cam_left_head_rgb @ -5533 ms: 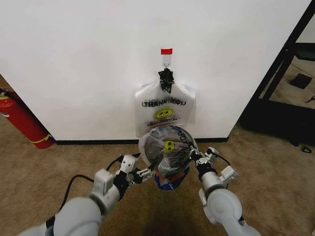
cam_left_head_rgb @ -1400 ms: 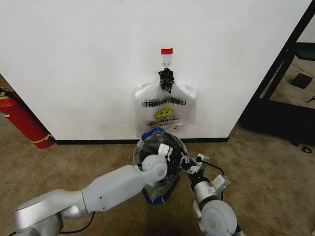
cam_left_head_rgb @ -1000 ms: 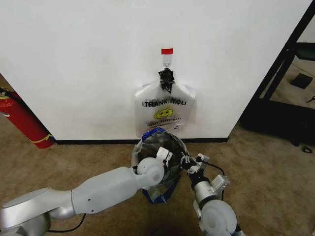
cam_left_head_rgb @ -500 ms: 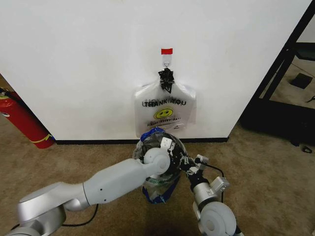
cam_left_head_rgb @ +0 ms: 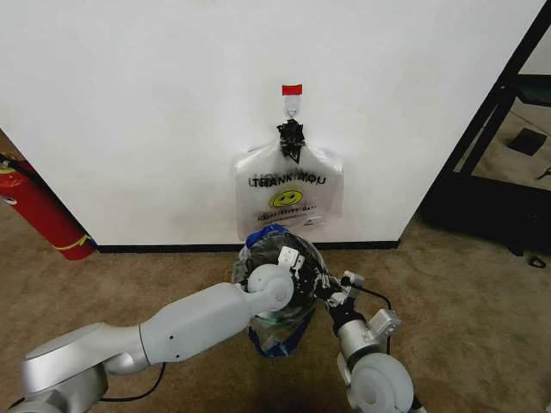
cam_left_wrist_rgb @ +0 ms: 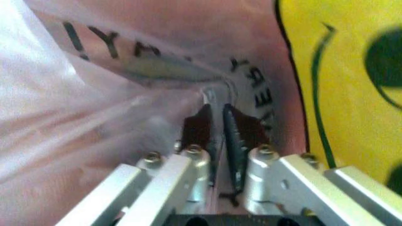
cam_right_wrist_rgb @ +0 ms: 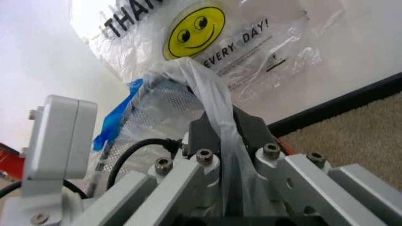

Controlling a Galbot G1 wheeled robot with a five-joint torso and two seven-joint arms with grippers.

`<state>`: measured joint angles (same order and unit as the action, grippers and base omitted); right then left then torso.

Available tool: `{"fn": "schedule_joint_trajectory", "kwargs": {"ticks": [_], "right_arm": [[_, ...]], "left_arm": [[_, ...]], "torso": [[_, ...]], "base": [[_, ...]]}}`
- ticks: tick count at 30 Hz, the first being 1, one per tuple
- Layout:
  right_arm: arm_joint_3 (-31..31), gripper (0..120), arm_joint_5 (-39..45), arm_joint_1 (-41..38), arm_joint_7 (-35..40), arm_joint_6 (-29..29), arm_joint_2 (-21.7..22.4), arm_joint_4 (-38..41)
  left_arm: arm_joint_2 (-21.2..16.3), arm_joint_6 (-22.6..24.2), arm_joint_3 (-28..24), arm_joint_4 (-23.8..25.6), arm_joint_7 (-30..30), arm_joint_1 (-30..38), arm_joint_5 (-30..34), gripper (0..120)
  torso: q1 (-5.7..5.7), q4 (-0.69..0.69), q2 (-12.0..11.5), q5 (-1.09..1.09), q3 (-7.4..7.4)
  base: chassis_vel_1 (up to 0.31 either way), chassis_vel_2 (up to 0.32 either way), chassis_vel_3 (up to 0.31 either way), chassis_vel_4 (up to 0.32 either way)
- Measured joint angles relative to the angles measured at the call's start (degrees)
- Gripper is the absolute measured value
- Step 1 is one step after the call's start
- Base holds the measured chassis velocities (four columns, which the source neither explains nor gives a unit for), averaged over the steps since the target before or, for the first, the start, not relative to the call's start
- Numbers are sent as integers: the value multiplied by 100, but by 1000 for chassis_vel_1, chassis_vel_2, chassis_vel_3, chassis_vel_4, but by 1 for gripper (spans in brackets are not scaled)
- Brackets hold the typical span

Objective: Pick up the garbage bag from the wall and place it over the trash bin.

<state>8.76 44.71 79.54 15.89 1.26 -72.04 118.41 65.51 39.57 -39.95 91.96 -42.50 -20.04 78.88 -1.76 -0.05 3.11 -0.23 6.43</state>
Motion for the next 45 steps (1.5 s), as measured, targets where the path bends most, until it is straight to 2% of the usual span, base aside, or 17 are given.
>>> {"fn": "schedule_joint_trajectory", "kwargs": {"ticks": [3, 4, 5, 8, 12, 15, 20, 21, 24, 26, 36, 43, 45], "right_arm": [[-4, 1, -10, 4, 1, 0, -2, 8], [-9, 1, -37, 20, 0, 1, -14, 11], [-9, 1, -37, 20, 0, 1, -14, 11], [-12, 1, -89, 58, -12, 0, -29, 17], [-10, 1, -120, 89, -24, -6, -12, 23], [-9, 1, -117, 77, -24, -7, 0, 24], [-10, 1, -75, 30, -13, -6, 17, 23], [-10, 1, -75, 30, -13, -6, 17, 23], [-10, 1, -73, 35, -11, -6, 20, 23], [-9, 1, -81, 45, -11, -6, 10, 16], [-15, 1, -96, 49, -19, -13, -9, -1], [-19, 1, -83, 10, -22, -13, -12, -13], [-17, 1, -79, -12, -22, -13, -26, -37]], "left_arm": [[19, 210, -1, 24, -91, 20, 76, 20], [70, 253, 1, -2, -176, 55, 188, 26], [70, 253, 1, -2, -176, 55, 188, 26], [134, 256, 13, -61, -270, 90, 363, 36], [136, 280, 6, -67, -340, 111, 507, 56], [109, 280, -34, -38, -356, 112, 515, 62], [67, 278, -71, 14, -374, 36, 516, 84], [67, 278, -71, 14, -374, 36, 516, 84], [78, 274, -34, 16, -398, 8, 516, 97], [116, 272, 26, 2, -405, 11, 523, 100], [218, 265, 204, -25, -544, 65, 591, 100], [-148, 260, 257, 407, -569, -28, 602, 94], [-280, 259, 352, 597, -600, -47, 707, 87]], "torso": [[0, 0, 0, 0, 0], [0, -1, 0, 0, 0], [0, -1, 0, 0, 0], [0, -2, 0, 0, 0], [0, -1, 0, 0, 0], [0, -1, 0, 0, 0], [0, 0, 0, 0, 0], [0, 0, 0, 0, 0], [0, 0, 0, 0, 0], [0, -1, 0, 0, 0], [0, -2, 0, 0, 0], [0, 1, 0, -1, 0], [0, -1, 0, -1, 0]], "base": [[0, 0, 0, 0], [0, 0, 0, 0], [0, 0, 0, 0], [0, 0, 0, 0], [0, 0, 0, 0], [0, 0, 0, 0], [0, 0, 0, 0], [0, 0, 0, 0], [0, 0, 0, 0], [0, 0, 0, 0], [0, 0, 0, 0], [0, 0, 0, 0], [0, 0, 0, 0]]}}
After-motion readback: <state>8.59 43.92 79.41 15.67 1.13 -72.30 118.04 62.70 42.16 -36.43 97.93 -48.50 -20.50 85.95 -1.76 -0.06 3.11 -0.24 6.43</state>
